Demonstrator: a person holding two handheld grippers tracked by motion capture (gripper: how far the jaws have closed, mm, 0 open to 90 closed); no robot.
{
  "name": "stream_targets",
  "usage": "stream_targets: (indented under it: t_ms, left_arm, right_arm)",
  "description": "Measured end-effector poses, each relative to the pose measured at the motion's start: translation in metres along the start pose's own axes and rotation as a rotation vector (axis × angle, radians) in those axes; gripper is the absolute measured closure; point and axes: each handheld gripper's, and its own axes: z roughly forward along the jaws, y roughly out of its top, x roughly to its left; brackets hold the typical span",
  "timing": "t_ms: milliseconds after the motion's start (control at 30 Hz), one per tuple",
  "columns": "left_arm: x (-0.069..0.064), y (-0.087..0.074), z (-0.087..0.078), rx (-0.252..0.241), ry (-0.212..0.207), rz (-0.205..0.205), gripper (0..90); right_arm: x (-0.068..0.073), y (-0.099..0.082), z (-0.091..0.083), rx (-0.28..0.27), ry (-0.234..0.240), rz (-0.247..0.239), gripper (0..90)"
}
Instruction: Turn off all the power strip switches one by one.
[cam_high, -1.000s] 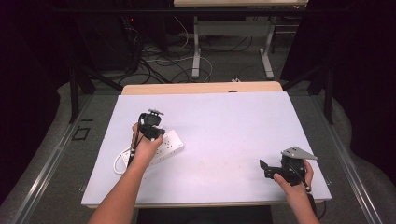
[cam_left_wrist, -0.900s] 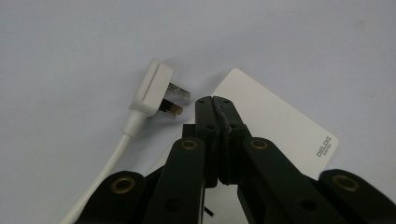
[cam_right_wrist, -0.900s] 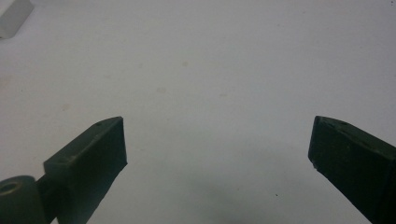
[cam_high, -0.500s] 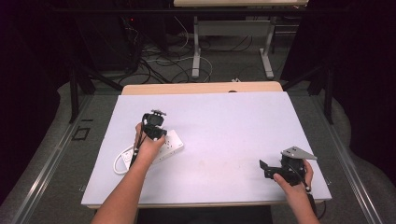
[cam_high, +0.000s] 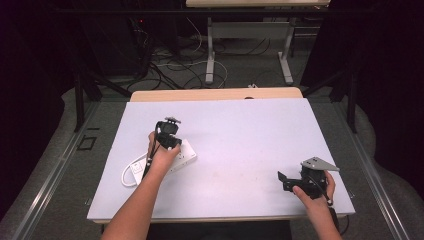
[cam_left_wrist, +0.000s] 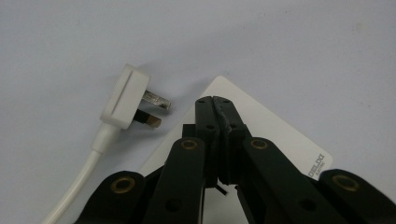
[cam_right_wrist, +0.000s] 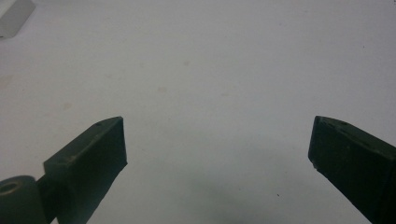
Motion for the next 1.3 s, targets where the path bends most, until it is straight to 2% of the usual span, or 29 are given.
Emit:
stream_targets:
  t_ms: [33,233,933,1000,1033,1300]
  left_arm:
    - [-0.0003,-0.0001,0.0002,0.002,0.001,-0.01,89.8]
    - [0.0,-0.0003,0.0015,0.006,0.01,-0.011,89.6]
    - [-0.0003,-0.0015,0.002,-0.002,0.012,-0.001,89.7]
    - [-0.0004,-0.0016,0.0035,0.022,0.016,0.008,90.0]
    - [-0.0012,-0.0024,0.0039,0.008,0.015,0.004,90.0]
    - [-0.002,-0.0031,0.0037,0.0,0.02,0.013,89.9]
  right_arm:
    - [-0.0004,0.0,0.0003,-0.002,-0.001,-0.003,3.7]
    - [-0.0003,0.0,0.0003,0.003,0.008,-0.001,3.7]
    - [-0.001,0.0004,-0.0001,-0.004,-0.002,-0.002,3.7]
    - [-0.0011,0.0007,-0.0001,-0.004,0.005,-0.006,3.7]
    - [-0.0011,0.0007,-0.0001,-0.004,0.005,-0.006,3.7]
    - [-0.0022,0.0008,-0.0008,-0.006,0.005,-0.005,3.7]
